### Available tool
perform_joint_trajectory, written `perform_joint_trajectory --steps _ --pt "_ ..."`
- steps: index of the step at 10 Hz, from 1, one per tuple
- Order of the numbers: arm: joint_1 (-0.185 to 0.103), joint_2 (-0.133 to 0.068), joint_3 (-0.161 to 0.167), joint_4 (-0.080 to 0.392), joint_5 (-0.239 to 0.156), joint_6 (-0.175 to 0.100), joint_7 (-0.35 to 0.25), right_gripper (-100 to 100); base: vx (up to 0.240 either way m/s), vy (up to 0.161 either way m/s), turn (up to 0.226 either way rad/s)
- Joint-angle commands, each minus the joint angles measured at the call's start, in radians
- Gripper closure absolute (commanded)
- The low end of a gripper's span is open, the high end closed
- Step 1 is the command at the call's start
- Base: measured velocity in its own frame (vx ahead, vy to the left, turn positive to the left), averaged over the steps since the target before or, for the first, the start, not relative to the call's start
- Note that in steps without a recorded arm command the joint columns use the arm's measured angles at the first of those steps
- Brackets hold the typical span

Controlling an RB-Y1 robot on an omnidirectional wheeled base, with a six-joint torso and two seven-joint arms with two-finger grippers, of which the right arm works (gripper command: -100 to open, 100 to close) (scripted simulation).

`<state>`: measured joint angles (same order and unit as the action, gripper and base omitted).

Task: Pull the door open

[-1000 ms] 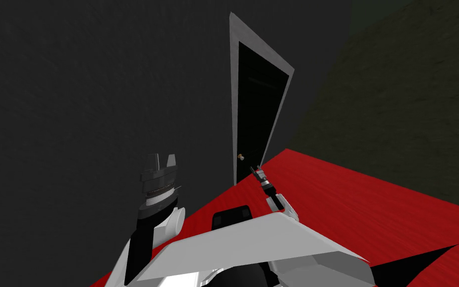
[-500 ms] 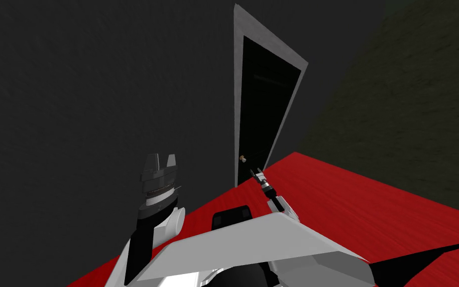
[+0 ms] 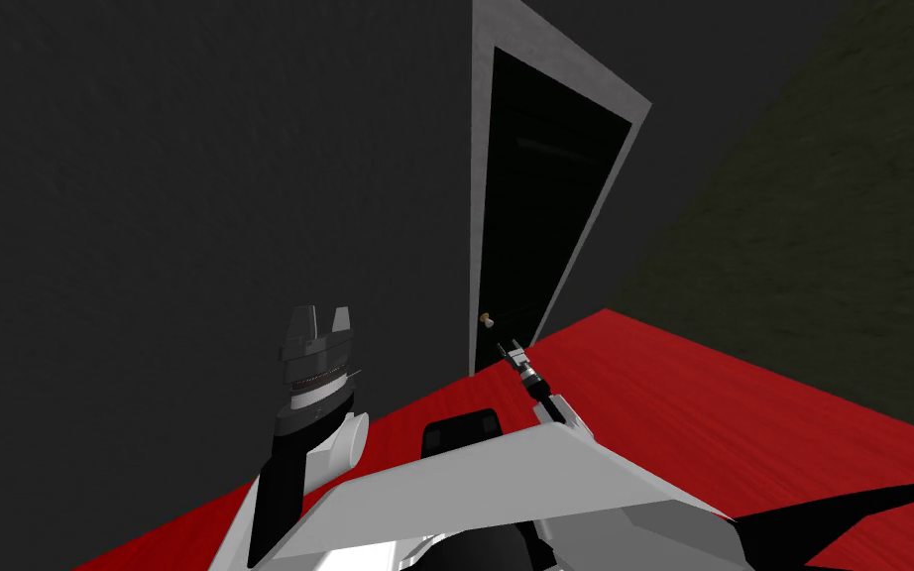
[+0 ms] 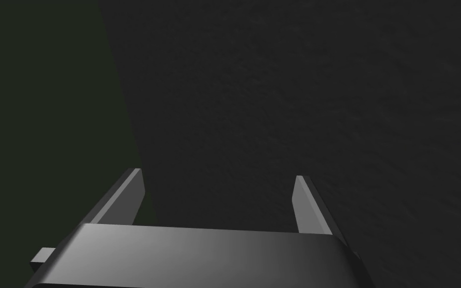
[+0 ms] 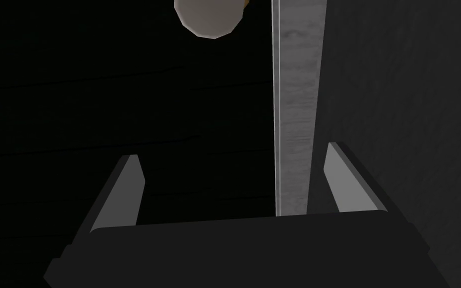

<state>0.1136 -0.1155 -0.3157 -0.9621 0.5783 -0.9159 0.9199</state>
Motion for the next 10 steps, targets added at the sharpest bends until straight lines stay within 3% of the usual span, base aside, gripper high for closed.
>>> perform_joint_trajectory --steps 1,4,5,10 --pt "-0.009 -0.001 -0.009 0.038 0.015 -0.008 0.032 -100 0.048 -0.092 0.167" --pt "-0.024 -0.002 -0.023 0.099 0.039 -0.021 0.077 -100 0.045 -0.083 0.099" --pt "-0.027 -0.002 -0.022 0.097 0.033 -0.021 0.070 -100 0.014 -0.032 0.020" --pt "-0.015 -0.054 -0.087 0.181 -0.015 -0.085 0.079 -100 0.155 0.078 0.156"
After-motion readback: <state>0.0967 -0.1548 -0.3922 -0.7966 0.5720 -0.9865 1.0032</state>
